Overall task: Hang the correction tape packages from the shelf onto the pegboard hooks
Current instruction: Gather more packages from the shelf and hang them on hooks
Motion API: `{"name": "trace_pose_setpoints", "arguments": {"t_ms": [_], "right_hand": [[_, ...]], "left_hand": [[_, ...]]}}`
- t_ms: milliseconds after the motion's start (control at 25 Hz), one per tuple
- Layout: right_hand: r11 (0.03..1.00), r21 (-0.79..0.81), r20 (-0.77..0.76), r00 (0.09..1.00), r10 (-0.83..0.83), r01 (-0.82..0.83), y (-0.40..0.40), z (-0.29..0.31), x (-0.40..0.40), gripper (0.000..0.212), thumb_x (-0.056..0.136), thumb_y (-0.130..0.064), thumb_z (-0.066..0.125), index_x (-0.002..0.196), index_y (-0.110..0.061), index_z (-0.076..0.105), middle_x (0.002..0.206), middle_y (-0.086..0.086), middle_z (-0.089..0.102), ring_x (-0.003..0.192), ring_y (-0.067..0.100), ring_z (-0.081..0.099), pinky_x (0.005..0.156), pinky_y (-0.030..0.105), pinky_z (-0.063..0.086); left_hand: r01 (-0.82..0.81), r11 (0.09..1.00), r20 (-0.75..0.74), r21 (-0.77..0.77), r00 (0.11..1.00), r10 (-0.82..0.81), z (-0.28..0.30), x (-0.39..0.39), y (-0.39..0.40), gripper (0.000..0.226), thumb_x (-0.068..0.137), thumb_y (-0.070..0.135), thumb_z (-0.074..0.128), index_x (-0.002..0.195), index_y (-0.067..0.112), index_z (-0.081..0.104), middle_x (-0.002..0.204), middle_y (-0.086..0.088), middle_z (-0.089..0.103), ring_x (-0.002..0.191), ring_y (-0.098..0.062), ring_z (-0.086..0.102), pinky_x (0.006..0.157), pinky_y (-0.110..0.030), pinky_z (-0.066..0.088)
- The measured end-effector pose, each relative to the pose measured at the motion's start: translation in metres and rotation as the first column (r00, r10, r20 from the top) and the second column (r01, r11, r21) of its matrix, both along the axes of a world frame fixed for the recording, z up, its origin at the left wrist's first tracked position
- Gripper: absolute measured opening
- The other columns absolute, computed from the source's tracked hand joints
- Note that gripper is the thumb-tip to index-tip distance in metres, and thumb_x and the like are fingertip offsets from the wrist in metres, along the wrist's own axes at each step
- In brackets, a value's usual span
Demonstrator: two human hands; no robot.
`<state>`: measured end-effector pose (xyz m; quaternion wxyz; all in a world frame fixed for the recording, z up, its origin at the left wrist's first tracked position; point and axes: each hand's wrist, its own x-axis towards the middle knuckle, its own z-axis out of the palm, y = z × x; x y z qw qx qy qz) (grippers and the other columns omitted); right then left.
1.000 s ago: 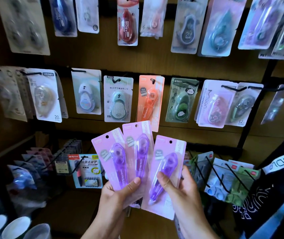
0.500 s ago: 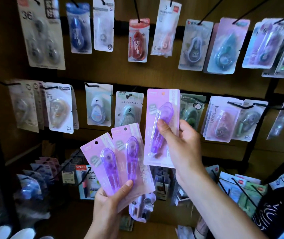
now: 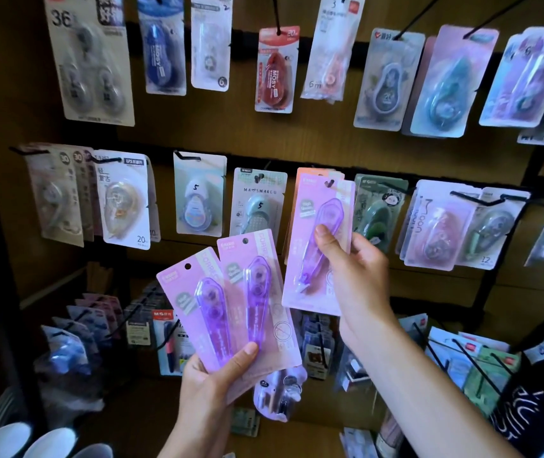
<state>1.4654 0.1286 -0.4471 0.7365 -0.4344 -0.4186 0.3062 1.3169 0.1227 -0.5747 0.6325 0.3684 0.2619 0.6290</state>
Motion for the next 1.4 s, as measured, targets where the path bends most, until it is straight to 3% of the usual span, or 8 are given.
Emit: {"name": "trace_pose_setpoints", "arguments": {"t_ms": [160, 280, 440, 560, 640, 920, 1120, 1400], "right_hand": [[0.981, -0.187, -0.02, 0.999, -0.046, 0.041, 0.032, 0.015, 0.007, 0.022, 0.084, -0.036, 0.075, 0.082, -0.014, 0.069, 0.078, -0.003, 0.072, 0.068, 0.009, 0.062, 0.055, 0.017, 0.047], [0.956, -0.289, 0.081, 0.996, -0.036, 0.058, 0.039, 0.008, 0.016, 0.02, 0.085, -0.04, 0.072, 0.089, -0.022, 0.065, 0.083, -0.009, 0.068, 0.071, 0.001, 0.058, 0.056, 0.02, 0.041], [0.92, -0.144, 0.26, 0.911, -0.321, 0.366, 0.009, -0.035, 0.022, 0.021, 0.088, -0.037, 0.068, 0.1, -0.024, 0.056, 0.094, -0.002, 0.063, 0.077, 0.011, 0.059, 0.061, 0.018, 0.048], [0.991, -0.11, 0.284, 0.953, 0.102, -0.073, -0.028, -0.065, 0.01, 0.028, 0.085, -0.04, 0.068, 0.107, -0.023, 0.062, 0.095, -0.004, 0.072, 0.086, 0.007, 0.067, 0.067, 0.006, 0.047], [0.915, -0.207, 0.272, 0.878, 0.394, -0.346, -0.039, -0.074, 0.001, 0.024, 0.083, -0.026, 0.074, 0.105, -0.019, 0.067, 0.095, -0.001, 0.076, 0.087, 0.013, 0.072, 0.072, 0.017, 0.055], [0.979, 0.17, 0.088, 0.992, 0.095, -0.109, -0.039, -0.036, 0.019, 0.006, 0.089, -0.013, 0.061, 0.093, -0.008, 0.061, 0.077, 0.002, 0.075, 0.067, 0.01, 0.068, 0.056, 0.022, 0.054], [0.994, 0.097, 0.156, 0.987, 0.044, -0.059, -0.034, -0.019, 0.018, 0.009, 0.096, -0.015, 0.057, 0.098, -0.006, 0.058, 0.071, 0.001, 0.073, 0.057, 0.015, 0.066, 0.037, 0.023, 0.045], [0.986, 0.161, 0.082, 0.995, -0.049, 0.036, -0.035, -0.034, -0.002, 0.005, 0.096, -0.01, 0.058, 0.092, -0.01, 0.06, 0.071, -0.001, 0.074, 0.061, 0.008, 0.066, 0.05, 0.024, 0.051]], "left_hand": [[0.004, 1.0, -0.021, 0.009, 1.0, -0.004, -0.003, 0.001, 0.0, 0.07, 0.025, 0.025, 0.099, 0.088, 0.004, 0.077, 0.098, -0.02, 0.076, 0.082, -0.031, 0.075, 0.061, -0.032, 0.059], [-0.027, 0.999, -0.039, 0.03, 0.999, 0.028, -0.001, -0.001, 0.002, 0.093, 0.018, 0.036, 0.099, 0.1, 0.001, 0.073, 0.098, -0.018, 0.076, 0.084, -0.032, 0.075, 0.064, -0.033, 0.06], [-0.001, 0.998, -0.044, 0.059, 0.999, 0.004, -0.001, -0.004, 0.004, 0.08, 0.021, 0.038, 0.099, 0.092, 0.009, 0.077, 0.1, -0.019, 0.075, 0.087, -0.033, 0.074, 0.066, -0.035, 0.06], [0.024, 0.998, -0.08, 0.064, 0.997, -0.019, -0.003, 0.0, 0.003, 0.077, 0.022, 0.039, 0.099, 0.09, 0.009, 0.078, 0.099, -0.022, 0.075, 0.087, -0.037, 0.074, 0.068, -0.038, 0.06], [0.026, 0.998, -0.098, 0.065, 0.995, -0.019, -0.003, 0.006, 0.001, 0.078, 0.023, 0.042, 0.099, 0.091, 0.009, 0.078, 0.097, -0.023, 0.075, 0.086, -0.038, 0.074, 0.066, -0.037, 0.061], [-0.015, 1.0, -0.026, 0.002, 1.0, 0.015, -0.002, 0.012, 0.005, 0.08, 0.045, 0.03, 0.096, 0.114, 0.004, 0.064, 0.107, -0.022, 0.071, 0.09, -0.03, 0.071, 0.067, -0.035, 0.06], [-0.043, 0.999, -0.055, -0.008, 0.998, 0.043, -0.001, 0.015, 0.006, 0.099, 0.022, 0.048, 0.097, 0.107, 0.009, 0.065, 0.094, -0.011, 0.076, 0.084, -0.023, 0.074, 0.063, -0.032, 0.06], [-0.032, 0.999, -0.061, 0.015, 0.998, 0.033, -0.002, 0.01, 0.005, 0.1, 0.023, 0.043, 0.098, 0.11, 0.007, 0.065, 0.094, -0.012, 0.077, 0.085, -0.025, 0.074, 0.063, -0.032, 0.06]]}}
